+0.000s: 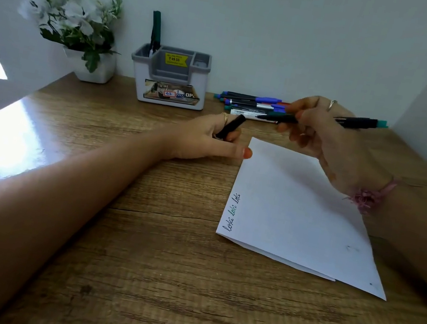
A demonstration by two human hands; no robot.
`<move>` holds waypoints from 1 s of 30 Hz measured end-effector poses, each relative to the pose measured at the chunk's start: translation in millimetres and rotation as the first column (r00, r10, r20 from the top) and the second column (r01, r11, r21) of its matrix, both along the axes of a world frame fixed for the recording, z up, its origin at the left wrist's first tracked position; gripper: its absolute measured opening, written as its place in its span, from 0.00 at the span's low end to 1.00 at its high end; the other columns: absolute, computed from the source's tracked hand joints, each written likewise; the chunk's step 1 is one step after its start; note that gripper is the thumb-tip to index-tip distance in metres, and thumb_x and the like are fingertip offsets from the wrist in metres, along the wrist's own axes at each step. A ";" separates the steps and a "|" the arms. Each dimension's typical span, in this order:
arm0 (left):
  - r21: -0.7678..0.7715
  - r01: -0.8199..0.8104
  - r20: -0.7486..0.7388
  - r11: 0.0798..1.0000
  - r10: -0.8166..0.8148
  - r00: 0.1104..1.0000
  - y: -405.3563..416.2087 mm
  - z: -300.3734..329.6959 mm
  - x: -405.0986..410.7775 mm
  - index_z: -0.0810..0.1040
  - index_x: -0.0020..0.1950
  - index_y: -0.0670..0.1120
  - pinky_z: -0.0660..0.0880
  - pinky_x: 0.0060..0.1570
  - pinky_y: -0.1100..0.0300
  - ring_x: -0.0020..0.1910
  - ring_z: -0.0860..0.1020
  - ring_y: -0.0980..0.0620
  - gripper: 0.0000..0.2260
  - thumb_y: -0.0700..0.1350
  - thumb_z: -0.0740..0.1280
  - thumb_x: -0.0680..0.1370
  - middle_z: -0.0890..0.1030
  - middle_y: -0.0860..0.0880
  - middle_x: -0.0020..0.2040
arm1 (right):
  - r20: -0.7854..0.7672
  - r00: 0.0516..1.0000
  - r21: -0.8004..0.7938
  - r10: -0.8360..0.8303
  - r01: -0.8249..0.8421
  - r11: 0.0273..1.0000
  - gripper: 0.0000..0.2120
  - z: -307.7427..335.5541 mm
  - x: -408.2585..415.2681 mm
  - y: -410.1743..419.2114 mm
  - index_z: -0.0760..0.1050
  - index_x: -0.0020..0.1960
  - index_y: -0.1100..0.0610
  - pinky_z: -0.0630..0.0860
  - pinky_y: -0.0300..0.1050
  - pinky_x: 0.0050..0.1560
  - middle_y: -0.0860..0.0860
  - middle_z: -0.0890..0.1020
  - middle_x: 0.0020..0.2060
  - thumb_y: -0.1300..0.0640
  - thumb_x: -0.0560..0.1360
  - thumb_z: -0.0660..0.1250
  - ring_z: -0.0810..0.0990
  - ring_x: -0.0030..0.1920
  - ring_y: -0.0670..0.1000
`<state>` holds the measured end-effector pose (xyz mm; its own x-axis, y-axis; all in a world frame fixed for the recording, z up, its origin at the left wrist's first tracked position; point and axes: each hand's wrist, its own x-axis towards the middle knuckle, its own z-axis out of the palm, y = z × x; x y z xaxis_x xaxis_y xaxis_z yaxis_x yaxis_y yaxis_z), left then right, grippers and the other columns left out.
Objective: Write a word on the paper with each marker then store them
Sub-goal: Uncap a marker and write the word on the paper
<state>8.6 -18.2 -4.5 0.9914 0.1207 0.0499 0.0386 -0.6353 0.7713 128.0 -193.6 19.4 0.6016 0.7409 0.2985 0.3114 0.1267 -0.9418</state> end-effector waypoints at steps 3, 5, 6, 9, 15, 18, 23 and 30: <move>0.005 -0.028 0.007 1.000 0.028 1.000 -1.8 -0.3 -0.3 0.70 0.43 0.47 0.67 0.34 0.71 0.33 0.69 0.61 0.12 0.53 0.69 0.72 0.70 0.53 0.37 | 0.048 0.999 -0.013 0.004 -0.003 1.000 0.07 0.7 -4.4 -2.3 0.72 0.40 0.54 0.70 0.34 0.35 0.50 0.84 0.32 0.63 0.75 0.63 0.76 0.32 0.43; 0.015 -0.047 0.002 0.999 0.047 0.999 -2.4 -0.7 -0.4 0.72 0.47 0.44 0.68 0.37 0.69 0.37 0.69 0.60 0.13 0.53 0.68 0.73 0.71 0.51 0.39 | 0.052 0.999 -0.017 -0.001 0.002 1.000 0.09 1.6 -5.5 -2.9 0.72 0.39 0.55 0.69 0.34 0.35 0.49 0.84 0.31 0.64 0.76 0.62 0.77 0.32 0.42; 0.016 -0.052 -0.001 0.999 0.052 0.999 -3.2 -0.3 -0.8 0.72 0.48 0.44 0.68 0.36 0.69 0.37 0.69 0.59 0.13 0.53 0.68 0.74 0.71 0.51 0.39 | 0.049 0.999 -0.014 0.003 -0.002 1.000 0.09 2.5 -6.5 -3.3 0.72 0.38 0.55 0.70 0.33 0.35 0.49 0.84 0.31 0.65 0.76 0.62 0.77 0.32 0.42; 0.016 -0.044 0.014 0.999 0.044 0.999 -4.1 0.2 -0.4 0.71 0.46 0.45 0.65 0.31 0.75 0.31 0.68 0.63 0.11 0.51 0.67 0.74 0.70 0.53 0.37 | 0.040 0.999 -0.013 0.018 -0.018 1.000 0.09 4.2 -9.3 -3.4 0.73 0.39 0.57 0.72 0.31 0.35 0.49 0.84 0.31 0.65 0.76 0.63 0.80 0.34 0.43; 0.030 -0.018 0.036 0.999 0.017 0.999 -4.7 -0.2 -0.9 0.72 0.42 0.52 0.65 0.31 0.75 0.30 0.69 0.66 0.06 0.51 0.66 0.75 0.71 0.55 0.35 | 0.107 0.994 -0.066 0.014 -0.007 0.998 0.03 1.6 -11.2 -1.8 0.78 0.40 0.57 0.75 0.34 0.39 0.51 0.85 0.35 0.61 0.73 0.69 0.84 0.39 0.45; 0.045 -0.016 0.106 0.999 0.011 0.994 -4.5 -0.6 -0.2 0.73 0.40 0.57 0.67 0.33 0.70 0.31 0.70 0.64 0.05 0.52 0.66 0.75 0.72 0.57 0.34 | 0.111 0.994 -0.077 -0.018 0.027 0.997 0.05 6.0 -8.1 -4.8 0.81 0.44 0.58 0.73 0.32 0.35 0.51 0.83 0.33 0.57 0.70 0.73 0.79 0.32 0.42; 0.178 -0.079 0.190 0.981 0.045 0.981 -2.3 -0.6 5.5 0.76 0.49 0.54 0.68 0.32 0.63 0.31 0.71 0.59 0.11 0.60 0.63 0.74 0.76 0.49 0.37 | 0.056 0.998 -0.010 0.035 -0.035 0.999 0.10 9.2 -4.7 -5.5 0.74 0.42 0.56 0.74 0.34 0.29 0.52 0.83 0.34 0.62 0.65 0.74 0.80 0.32 0.45; 0.225 -0.067 0.257 0.972 0.007 0.966 -2.1 2.4 6.4 0.74 0.44 0.50 0.67 0.30 0.68 0.29 0.71 0.60 0.12 0.59 0.63 0.75 0.74 0.54 0.33 | 0.098 0.975 -0.150 0.198 -0.183 0.972 0.09 7.6 -2.9 -9.0 0.81 0.49 0.57 0.77 0.37 0.37 0.51 0.85 0.44 0.62 0.69 0.70 0.83 0.43 0.49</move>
